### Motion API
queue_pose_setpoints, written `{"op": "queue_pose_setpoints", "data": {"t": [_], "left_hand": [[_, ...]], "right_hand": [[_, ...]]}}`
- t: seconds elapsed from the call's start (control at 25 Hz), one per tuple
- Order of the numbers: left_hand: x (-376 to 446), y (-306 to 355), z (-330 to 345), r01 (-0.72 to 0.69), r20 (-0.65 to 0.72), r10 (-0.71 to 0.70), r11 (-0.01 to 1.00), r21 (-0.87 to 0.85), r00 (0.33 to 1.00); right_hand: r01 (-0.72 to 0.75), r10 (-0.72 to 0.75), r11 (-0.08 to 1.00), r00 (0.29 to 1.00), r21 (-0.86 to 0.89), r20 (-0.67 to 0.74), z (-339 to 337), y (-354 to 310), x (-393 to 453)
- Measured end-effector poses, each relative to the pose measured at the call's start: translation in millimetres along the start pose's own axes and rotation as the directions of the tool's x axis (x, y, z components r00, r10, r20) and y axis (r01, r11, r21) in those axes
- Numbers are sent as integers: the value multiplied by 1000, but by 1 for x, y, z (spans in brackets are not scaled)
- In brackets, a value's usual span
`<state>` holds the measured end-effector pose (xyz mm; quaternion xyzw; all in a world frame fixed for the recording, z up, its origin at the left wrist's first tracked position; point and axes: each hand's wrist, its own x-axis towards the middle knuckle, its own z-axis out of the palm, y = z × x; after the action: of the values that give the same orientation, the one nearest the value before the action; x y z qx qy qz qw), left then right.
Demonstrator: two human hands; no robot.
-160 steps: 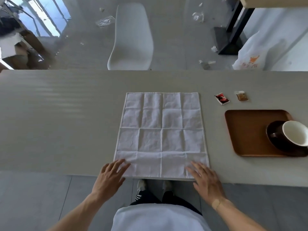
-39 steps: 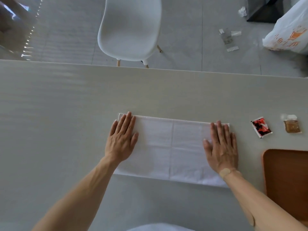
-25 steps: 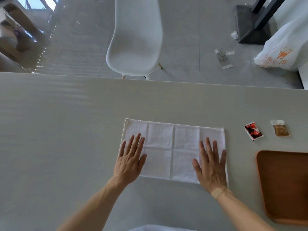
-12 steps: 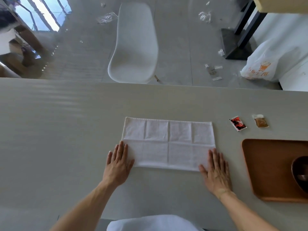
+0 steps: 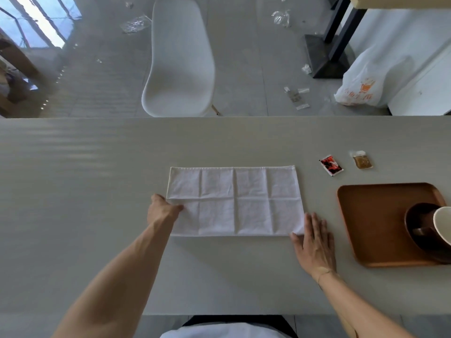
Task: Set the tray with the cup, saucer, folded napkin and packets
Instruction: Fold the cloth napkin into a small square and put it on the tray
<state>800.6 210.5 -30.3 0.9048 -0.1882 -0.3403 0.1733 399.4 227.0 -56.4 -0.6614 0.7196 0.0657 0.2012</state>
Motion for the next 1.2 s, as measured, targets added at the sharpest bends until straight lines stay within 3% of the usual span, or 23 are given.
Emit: {"op": "queue_pose_setpoints", "data": {"t": [0.24, 0.56, 0.88, 1.2], "left_hand": [[16, 1, -3, 1, 104, 15, 989, -150, 994], [6, 3, -23, -323, 71, 334, 937, -134, 940], [-4, 2, -86, -393, -39, 391, 918, -51, 919], [-68, 66, -73, -395, 238, 475, 862, -317, 847]], "right_hand": [[30, -30, 1000, 1000, -9, -3, -1, 3, -1], [55, -56, 997, 998, -53, -4, -4, 10, 3], [180, -183, 975, 983, -132, -12, -1, -13, 3], [201, -218, 969, 970, -143, -109, -1, 14, 43]]}}
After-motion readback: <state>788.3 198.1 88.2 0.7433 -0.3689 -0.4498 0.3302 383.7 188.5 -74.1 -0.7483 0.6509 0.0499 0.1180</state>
